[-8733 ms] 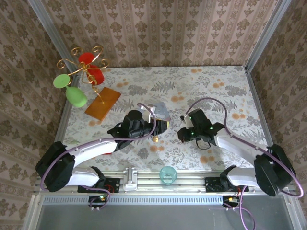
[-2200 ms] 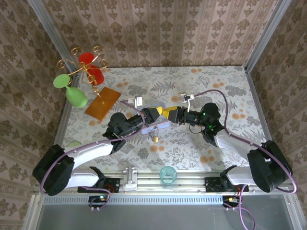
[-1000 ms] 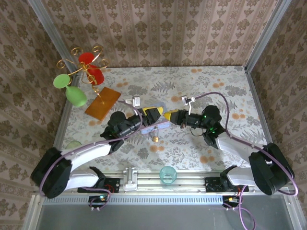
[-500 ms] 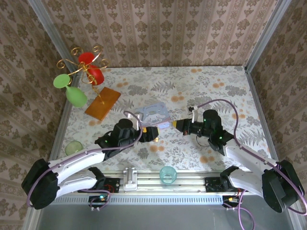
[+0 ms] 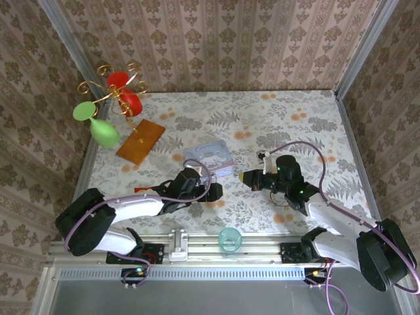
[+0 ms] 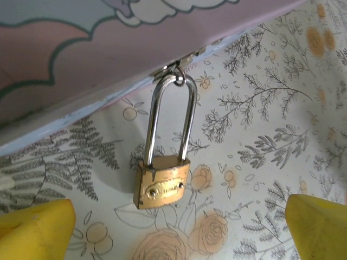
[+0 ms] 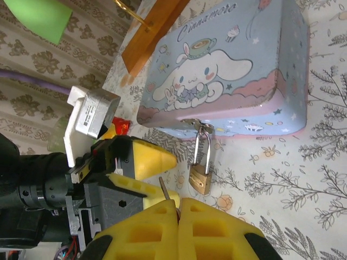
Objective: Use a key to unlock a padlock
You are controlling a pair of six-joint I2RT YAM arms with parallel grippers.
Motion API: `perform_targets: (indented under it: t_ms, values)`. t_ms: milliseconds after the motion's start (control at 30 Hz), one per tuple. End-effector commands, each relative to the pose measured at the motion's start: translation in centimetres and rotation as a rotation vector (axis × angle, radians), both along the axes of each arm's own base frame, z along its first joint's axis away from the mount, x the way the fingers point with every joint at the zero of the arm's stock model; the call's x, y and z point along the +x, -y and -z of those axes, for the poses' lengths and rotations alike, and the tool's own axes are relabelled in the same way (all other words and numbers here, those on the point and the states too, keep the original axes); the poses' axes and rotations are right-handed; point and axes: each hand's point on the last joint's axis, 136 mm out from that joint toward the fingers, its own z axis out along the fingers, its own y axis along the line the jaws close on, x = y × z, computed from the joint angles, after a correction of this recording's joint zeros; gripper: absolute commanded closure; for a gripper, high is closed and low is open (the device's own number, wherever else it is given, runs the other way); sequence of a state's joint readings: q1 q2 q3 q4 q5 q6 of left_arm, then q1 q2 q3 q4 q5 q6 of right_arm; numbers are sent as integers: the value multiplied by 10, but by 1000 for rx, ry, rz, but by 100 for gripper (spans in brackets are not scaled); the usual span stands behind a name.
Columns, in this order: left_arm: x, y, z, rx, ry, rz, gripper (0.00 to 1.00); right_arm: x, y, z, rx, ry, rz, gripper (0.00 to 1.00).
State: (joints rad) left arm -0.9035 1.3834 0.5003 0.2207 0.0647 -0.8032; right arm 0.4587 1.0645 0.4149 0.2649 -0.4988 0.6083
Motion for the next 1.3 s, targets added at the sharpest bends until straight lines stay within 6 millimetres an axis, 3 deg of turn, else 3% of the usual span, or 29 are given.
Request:
perform_targets:
  t_ms: [0, 67, 133, 233, 500, 733, 1000, 1267]
  values:
    - [21, 17, -18, -38, 90, 11, 0, -1, 4, 2, -6, 24, 22, 100]
    - [23, 24, -16, -29, 81, 30, 2, -1, 4, 4, -9, 20, 20, 100]
    - [26, 28, -14, -35, 83, 31, 10, -2, 4, 6, -10, 14, 18, 100]
    - [30, 25, -6, -5, 76, 7, 21, -3, 4, 8, -15, 14, 16, 100]
    - [30, 25, 16, -6, 33, 1, 35, -4, 4, 14, -23, 4, 13, 100]
    - [29, 22, 21, -4, 45, -21, 52, -3, 5, 16, -26, 1, 18, 100]
    - [23, 20, 33, 13, 44, -37, 65, -1, 3, 19, -27, -7, 18, 100]
    - [23, 20, 26, -1, 77, -56, 74, -1, 5, 19, -28, -5, 25, 100]
